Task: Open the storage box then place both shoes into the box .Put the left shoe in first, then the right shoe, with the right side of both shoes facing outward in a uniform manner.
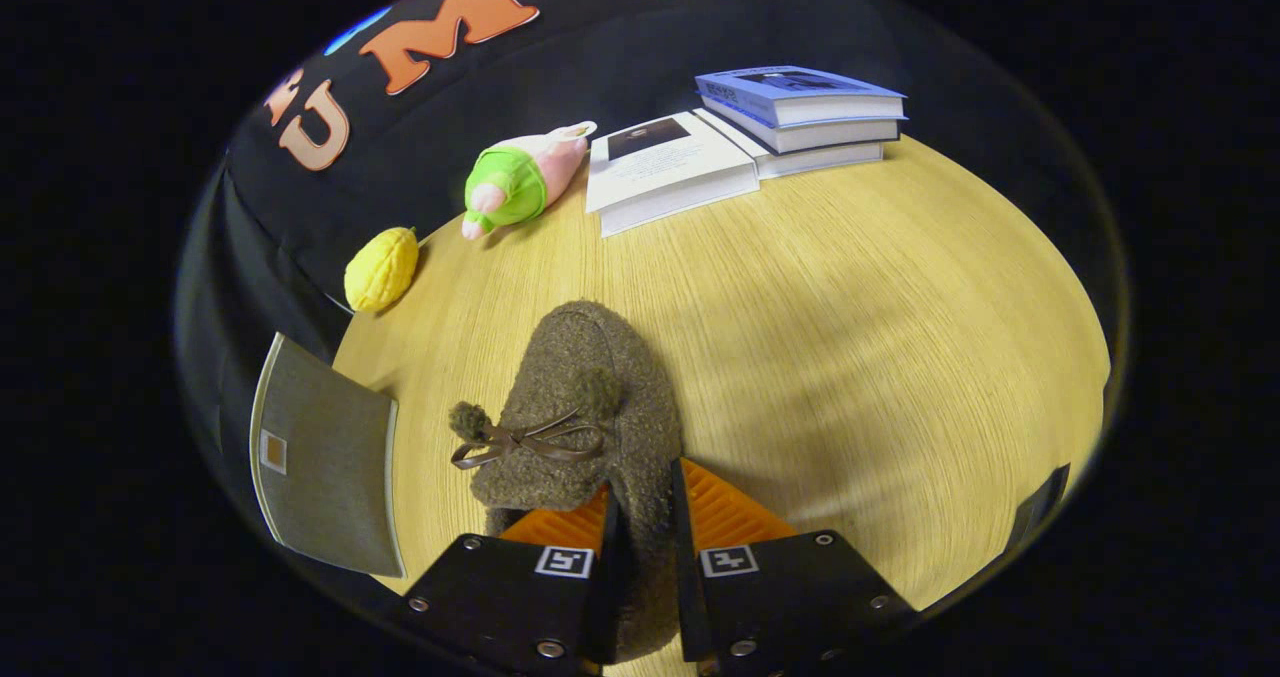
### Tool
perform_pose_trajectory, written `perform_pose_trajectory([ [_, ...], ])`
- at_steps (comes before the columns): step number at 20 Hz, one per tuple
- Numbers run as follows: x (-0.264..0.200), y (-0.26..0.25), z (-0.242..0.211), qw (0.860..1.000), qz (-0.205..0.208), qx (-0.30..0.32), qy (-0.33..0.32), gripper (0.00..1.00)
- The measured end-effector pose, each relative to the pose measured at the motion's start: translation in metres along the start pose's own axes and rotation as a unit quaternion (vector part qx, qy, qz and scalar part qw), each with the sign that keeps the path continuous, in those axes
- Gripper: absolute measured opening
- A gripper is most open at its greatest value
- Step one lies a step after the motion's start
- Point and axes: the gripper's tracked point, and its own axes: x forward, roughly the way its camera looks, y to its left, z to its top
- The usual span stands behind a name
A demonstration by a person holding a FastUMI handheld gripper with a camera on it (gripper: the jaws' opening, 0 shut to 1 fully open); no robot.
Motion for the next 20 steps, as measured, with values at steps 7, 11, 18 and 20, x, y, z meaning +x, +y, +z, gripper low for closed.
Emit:
perform_pose_trajectory([
  [7, -0.017, 0.027, 0.001, 1.000, 0.021, -0.010, -0.005, 0.05],
  [11, -0.039, 0.065, 0.013, 0.998, 0.043, -0.030, -0.022, 0.05],
  [18, -0.075, 0.133, 0.035, 0.994, 0.083, -0.055, -0.046, 0.05],
  [20, -0.086, 0.155, 0.040, 0.992, 0.095, -0.057, -0.053, 0.05],
])
